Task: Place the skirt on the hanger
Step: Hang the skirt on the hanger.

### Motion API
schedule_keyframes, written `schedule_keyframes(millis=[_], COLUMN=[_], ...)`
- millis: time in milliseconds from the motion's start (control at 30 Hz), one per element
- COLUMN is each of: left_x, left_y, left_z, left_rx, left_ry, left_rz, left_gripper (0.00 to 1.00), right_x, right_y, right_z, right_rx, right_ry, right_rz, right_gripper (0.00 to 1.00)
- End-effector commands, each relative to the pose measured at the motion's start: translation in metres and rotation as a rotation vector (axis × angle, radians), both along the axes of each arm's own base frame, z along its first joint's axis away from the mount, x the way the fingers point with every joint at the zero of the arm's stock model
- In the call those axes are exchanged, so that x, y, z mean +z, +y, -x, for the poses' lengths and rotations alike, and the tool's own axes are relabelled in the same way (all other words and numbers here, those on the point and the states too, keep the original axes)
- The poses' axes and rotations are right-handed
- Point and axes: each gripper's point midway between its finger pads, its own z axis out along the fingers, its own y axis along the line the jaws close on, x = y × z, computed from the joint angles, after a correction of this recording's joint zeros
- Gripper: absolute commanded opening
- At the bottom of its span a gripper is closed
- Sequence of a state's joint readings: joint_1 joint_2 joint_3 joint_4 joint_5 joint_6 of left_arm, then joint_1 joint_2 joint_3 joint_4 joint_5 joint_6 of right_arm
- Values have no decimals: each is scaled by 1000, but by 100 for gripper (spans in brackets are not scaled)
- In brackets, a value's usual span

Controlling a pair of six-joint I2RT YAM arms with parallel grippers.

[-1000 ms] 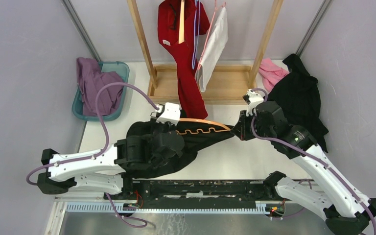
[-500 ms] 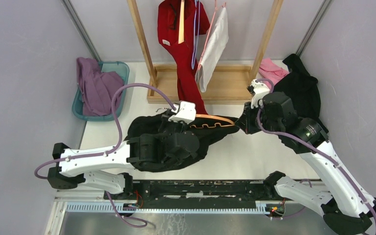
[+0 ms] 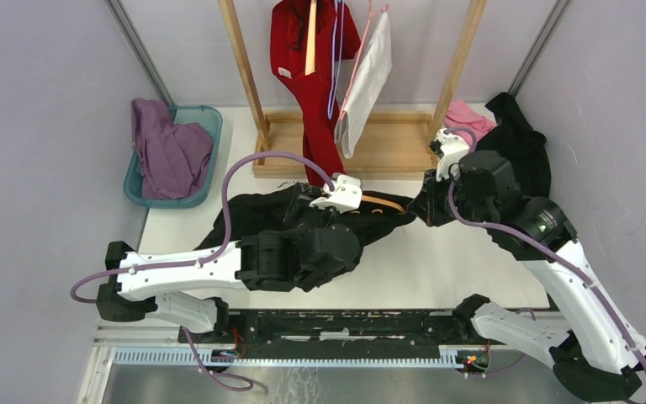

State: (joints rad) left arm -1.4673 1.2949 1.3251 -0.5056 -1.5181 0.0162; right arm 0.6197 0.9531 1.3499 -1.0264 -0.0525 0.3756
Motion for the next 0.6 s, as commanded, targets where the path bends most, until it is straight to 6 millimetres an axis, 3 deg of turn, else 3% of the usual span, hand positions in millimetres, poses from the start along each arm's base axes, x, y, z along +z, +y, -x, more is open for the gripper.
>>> schedule_keyframes(millis=[0, 200, 367, 567], left_x=[40, 57, 47, 29], left_y=[16, 5, -10, -22], left_z=[5, 5, 5, 5], left_rx=[76, 9, -24, -30], left_ry=[-30, -25, -29, -23], left_rz=[-83, -29, -16, -38], left_gripper=[3, 3, 3, 3], right_x=[64, 92, 91, 96], right_y=[3, 4, 23, 27], right_z=[-1, 0, -4, -7], right_rx=[22, 34, 70, 71], right_ry=[-154, -193, -169, -175], right_rz=[-99, -125, -191, -212], right_gripper=[2, 2, 2, 2])
